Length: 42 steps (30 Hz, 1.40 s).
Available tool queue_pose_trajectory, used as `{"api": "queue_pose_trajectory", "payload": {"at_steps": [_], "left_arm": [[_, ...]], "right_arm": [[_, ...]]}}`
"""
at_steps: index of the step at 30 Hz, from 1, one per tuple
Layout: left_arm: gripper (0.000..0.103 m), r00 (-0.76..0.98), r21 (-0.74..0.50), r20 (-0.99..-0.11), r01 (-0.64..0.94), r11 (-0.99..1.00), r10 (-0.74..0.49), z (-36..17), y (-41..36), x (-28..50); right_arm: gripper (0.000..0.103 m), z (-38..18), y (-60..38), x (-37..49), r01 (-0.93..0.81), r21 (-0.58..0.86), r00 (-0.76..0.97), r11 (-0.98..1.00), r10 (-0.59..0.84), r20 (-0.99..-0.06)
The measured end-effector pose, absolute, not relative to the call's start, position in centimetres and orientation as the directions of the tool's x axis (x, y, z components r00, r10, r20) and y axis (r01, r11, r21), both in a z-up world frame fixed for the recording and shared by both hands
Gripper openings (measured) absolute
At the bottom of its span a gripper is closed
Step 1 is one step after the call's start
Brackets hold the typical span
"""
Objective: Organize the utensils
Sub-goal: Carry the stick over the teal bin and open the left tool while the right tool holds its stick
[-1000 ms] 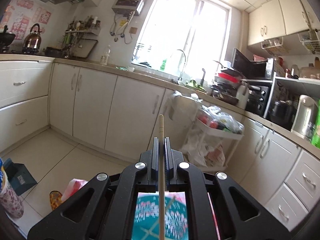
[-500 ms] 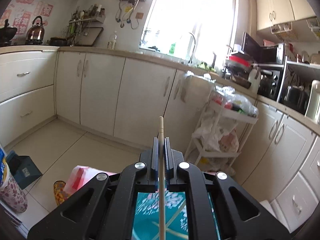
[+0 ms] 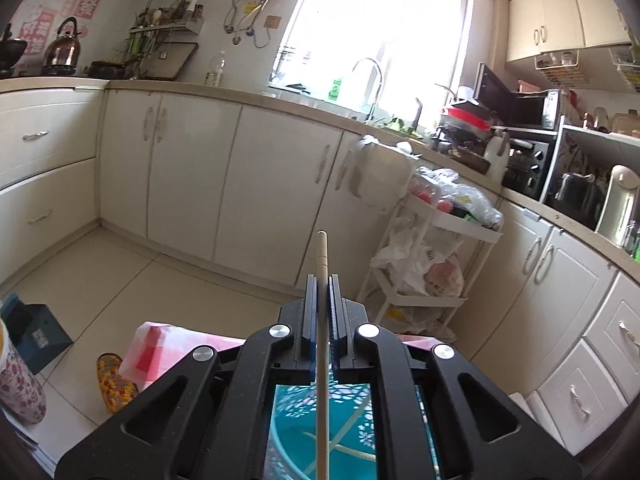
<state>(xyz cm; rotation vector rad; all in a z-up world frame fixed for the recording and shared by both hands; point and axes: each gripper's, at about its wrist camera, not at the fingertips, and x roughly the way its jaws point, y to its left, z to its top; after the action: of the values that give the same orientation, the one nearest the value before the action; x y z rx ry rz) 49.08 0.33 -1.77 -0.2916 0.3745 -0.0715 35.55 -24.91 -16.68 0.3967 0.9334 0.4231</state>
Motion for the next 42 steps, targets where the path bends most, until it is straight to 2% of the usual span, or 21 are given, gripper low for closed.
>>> {"api": "queue_pose_trajectory", "payload": {"at_steps": [4,8,15,23,35,42], "left_arm": [[0.005,0.928,-0.327,-0.341,0.032,0.944,-0.150,-1.7,-0.1,48.7],[0.005,0.948,-0.377,-0.283,0.028,0.926,-0.144,-0.2,-0.2,48.7],[0.005,0.974,-0.356,-0.200,0.023,0.934,-0.101,3.9,-0.8,51.2],[0.005,0.958,-0.320,-0.270,0.003,0.948,-0.094,2.9,-1.2,53.5],[0.005,0.945,-0.315,-0.302,0.029,0.949,-0.129,1.2,-0.8,52.6],[0.006,0.909,-0.228,-0.397,0.035,0.973,-0.125,-0.2,-1.3,51.2]], "right_arm": [[0.006,-16.5,-25.1,35.5,-0.177,0.503,0.528,0.846,0.513,-0.676],[0.006,-16.6,-25.1,35.5,-0.175,0.506,0.527,0.845,0.514,-0.676],[0.006,-16.5,-25.2,35.7,-0.171,0.513,0.530,0.841,0.517,-0.672],[0.006,-16.3,-25.2,35.7,-0.172,0.522,0.530,0.836,0.525,-0.666],[0.006,-16.2,-25.1,35.9,-0.175,0.520,0.529,0.836,0.526,-0.666],[0.006,-15.9,-25.0,35.8,-0.183,0.512,0.540,0.839,0.521,-0.661]]}}
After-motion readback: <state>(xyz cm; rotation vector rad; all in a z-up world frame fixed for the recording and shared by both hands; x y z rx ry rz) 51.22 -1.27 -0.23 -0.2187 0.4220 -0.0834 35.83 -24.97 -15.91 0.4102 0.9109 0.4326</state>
